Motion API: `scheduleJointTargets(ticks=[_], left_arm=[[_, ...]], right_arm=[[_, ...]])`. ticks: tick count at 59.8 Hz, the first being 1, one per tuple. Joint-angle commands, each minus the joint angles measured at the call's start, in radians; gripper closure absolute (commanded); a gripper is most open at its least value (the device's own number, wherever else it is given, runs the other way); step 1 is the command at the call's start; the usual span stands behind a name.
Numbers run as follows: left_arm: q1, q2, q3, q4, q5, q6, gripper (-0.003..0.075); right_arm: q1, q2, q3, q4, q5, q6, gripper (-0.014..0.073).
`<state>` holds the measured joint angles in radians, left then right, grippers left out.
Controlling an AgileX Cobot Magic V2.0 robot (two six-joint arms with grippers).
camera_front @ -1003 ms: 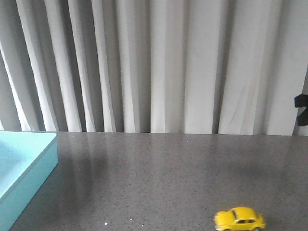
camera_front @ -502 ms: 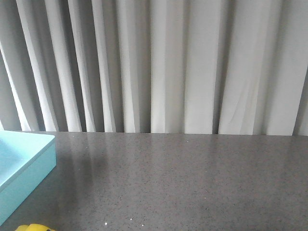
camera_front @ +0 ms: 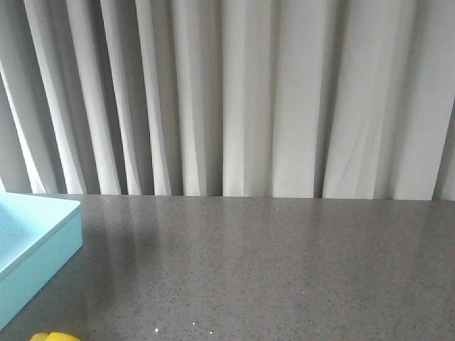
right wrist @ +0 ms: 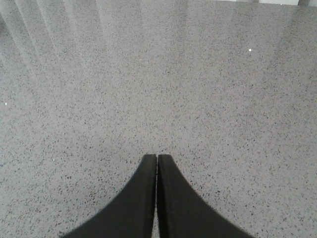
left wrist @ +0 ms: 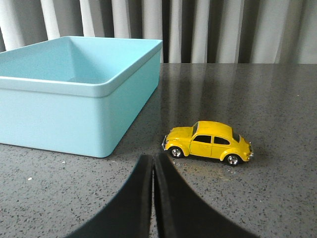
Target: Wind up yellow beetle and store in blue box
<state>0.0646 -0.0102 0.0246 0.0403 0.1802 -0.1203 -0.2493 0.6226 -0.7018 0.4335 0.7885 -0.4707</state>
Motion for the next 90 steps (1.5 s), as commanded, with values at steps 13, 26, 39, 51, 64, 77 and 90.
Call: scheduleJointTargets(ticks=[13, 26, 39, 51, 64, 77, 90], left_arm=[[-0.007, -0.015, -0.013, -0.001, -0.068, -0.008, 0.0726], [-0.007, -0.015, -0.013, -0.001, -0.068, -0.008, 0.0726], [-0.007, -0.015, -0.013, -0.001, -0.068, -0.008, 0.0726], [-0.007, -0.015, -0.013, -0.001, -0.068, -0.008, 0.0726], [-0.007, -0.015, -0.013, -0.001, -0.088, -0.008, 0.0726], [-0.007, -0.015, -0.013, -0.004, -0.216, -0.012, 0.0726], [-0.007, -0.015, -0.013, -0.005, -0.342, -0.029, 0.0726]], right_arm=[[-0.001, -0.045, -0.022, 0.022, -0.102, -0.043, 0.0595], [-0.001, -0.090, -0.022, 0.021, -0.130, -0.040, 0.0595], [-0.001, -0.089, -0.022, 0.020, -0.096, -0.041, 0.0595], [-0.001, -0.089, -0.022, 0.019, -0.094, -0.041, 0.0595], [-0.001, -0.089, -0.022, 0.019, -0.094, -0.041, 0.0595], [-0.001, -0.089, -0.022, 0.019, -0.094, -0.041, 0.0595], [-0.001, -0.089, -0.022, 0.019, -0.094, -0.041, 0.0595]])
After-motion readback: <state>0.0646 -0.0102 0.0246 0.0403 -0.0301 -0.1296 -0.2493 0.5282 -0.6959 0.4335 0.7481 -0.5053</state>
